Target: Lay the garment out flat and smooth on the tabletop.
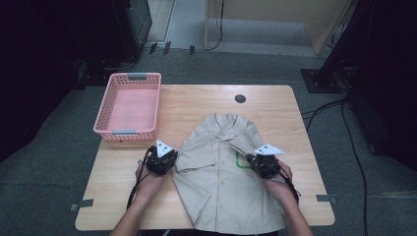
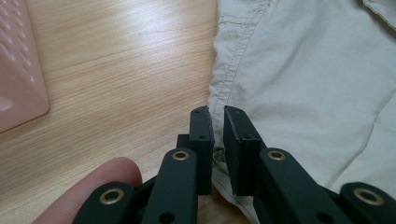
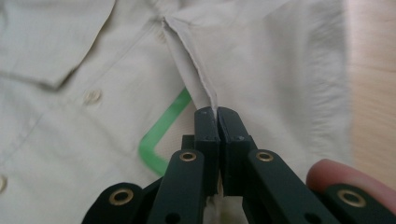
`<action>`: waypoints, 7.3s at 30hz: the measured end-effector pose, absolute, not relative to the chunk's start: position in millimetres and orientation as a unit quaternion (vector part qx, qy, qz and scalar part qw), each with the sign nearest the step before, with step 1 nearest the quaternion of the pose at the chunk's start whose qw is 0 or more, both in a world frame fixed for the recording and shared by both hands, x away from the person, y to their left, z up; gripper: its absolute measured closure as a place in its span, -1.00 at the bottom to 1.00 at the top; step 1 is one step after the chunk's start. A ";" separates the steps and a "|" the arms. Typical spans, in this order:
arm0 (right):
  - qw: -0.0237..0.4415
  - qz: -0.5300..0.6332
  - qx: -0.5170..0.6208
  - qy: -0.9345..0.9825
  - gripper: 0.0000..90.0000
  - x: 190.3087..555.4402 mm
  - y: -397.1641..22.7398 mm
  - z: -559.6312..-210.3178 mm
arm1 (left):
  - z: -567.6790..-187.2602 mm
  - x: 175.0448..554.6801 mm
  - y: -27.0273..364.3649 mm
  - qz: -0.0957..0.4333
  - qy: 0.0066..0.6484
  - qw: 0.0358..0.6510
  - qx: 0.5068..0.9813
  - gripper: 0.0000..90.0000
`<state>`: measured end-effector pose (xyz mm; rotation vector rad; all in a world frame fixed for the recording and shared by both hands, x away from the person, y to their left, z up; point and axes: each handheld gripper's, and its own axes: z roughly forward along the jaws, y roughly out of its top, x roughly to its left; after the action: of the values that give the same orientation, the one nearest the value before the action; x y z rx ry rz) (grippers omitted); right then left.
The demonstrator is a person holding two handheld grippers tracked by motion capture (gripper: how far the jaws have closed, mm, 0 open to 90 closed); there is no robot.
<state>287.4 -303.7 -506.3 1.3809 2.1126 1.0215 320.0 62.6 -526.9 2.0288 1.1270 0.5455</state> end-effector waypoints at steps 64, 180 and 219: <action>0.292 0.382 0.574 0.663 0.20 281.8 -347.6 -496.0 | -527.6 295.6 45.8 0.245 0.403 0.351 0.809 0.91; 0.242 0.327 0.589 0.699 0.66 274.6 -418.5 -528.0 | -527.4 308.5 41.9 0.189 0.416 0.378 0.805 0.36; 0.238 0.333 0.571 0.711 0.42 233.7 -376.2 -528.5 | -527.9 279.8 12.5 0.178 0.390 0.381 0.819 0.18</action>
<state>233.7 -376.2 -528.5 1.5652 1.9481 0.9118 279.8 12.5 -527.9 2.0912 0.9951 0.4551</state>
